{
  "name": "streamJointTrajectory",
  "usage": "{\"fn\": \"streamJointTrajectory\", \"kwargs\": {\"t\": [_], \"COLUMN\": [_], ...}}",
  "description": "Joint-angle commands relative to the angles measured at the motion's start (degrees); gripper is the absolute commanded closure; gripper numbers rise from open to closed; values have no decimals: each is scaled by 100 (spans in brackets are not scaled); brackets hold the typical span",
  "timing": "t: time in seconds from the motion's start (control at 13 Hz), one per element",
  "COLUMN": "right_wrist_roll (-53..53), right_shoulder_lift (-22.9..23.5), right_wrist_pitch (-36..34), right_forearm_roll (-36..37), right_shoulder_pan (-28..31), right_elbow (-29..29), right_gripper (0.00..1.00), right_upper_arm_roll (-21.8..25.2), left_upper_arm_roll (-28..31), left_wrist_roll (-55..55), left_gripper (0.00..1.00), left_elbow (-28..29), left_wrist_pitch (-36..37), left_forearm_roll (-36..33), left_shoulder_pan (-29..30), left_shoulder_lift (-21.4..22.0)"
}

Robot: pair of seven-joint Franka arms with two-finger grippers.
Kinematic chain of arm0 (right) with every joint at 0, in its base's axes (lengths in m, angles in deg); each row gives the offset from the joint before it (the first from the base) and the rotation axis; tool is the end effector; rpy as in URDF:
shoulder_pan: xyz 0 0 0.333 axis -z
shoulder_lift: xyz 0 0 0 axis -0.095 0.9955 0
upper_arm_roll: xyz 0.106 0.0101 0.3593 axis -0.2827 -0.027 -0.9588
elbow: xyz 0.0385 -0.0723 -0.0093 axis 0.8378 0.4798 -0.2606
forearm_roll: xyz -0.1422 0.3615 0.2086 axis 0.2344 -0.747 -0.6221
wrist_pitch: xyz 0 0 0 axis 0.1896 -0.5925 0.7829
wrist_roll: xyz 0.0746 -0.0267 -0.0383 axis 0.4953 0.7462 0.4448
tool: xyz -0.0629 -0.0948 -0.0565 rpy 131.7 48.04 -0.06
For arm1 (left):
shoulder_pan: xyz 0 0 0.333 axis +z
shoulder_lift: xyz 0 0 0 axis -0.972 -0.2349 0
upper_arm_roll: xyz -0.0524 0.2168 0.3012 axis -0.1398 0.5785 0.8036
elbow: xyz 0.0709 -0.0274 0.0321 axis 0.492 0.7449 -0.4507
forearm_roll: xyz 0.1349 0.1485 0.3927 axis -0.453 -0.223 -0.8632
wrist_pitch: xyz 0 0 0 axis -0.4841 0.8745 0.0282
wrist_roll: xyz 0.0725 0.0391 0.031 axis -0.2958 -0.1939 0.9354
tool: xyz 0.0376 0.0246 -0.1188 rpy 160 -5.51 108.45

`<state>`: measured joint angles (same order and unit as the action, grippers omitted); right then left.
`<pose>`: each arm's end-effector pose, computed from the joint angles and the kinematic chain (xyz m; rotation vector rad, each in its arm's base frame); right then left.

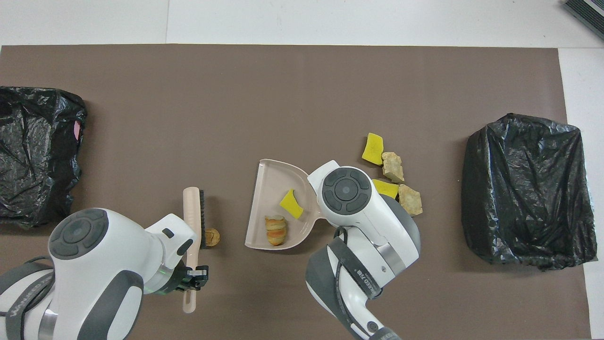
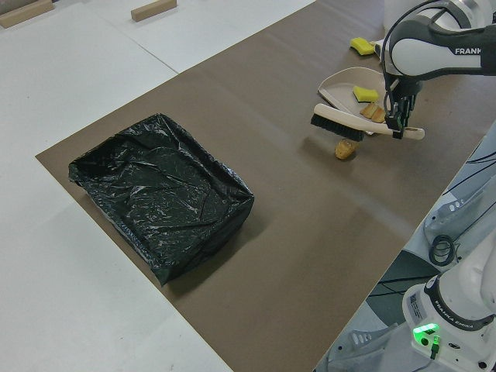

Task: Sweep and dump trash in bin
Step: 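Sweep the orange cake into the dustpan with the left gripper's brush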

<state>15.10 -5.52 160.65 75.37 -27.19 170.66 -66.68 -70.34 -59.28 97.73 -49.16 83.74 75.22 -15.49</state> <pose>0.5269 0.3320 0.3656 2.4024 1.9213 -0.2365 0.3724 -0.1921 0.4297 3.0509 0.1466 -0.5367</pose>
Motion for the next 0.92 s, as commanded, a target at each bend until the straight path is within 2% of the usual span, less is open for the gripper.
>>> {"fn": "streamJointTrajectory", "kwargs": {"t": [0.0,0.15,0.31,0.46,0.69,0.85], "right_wrist_roll": [196,204,196,196,205,205], "right_shoulder_lift": [44,44,44,44,44,44], "right_wrist_pitch": [185,185,185,193,193,193], "right_forearm_roll": [137,137,137,137,137,137], "right_shoulder_pan": [82,82,82,82,82,82], "right_elbow": [65,65,65,65,65,56], "right_gripper": [100,100,100,100,100,100], "right_upper_arm_roll": [-12,-12,-12,-12,-12,-12], "left_upper_arm_roll": [-23,-32,-67,-93,-111,-102], "left_wrist_roll": [533,719,1121,1386,1475,1449], "left_gripper": [100,100,100,100,100,100], "left_elbow": [361,738,880,1081,1135,1100], "left_wrist_pitch": [96,8,-36,-377,-817,-1317], "left_forearm_roll": [-338,-339,-339,-339,-225,-172], "left_shoulder_pan": [162,180,180,85,-117,-285], "left_shoulder_lift": [453,787,771,727,438,43]}}
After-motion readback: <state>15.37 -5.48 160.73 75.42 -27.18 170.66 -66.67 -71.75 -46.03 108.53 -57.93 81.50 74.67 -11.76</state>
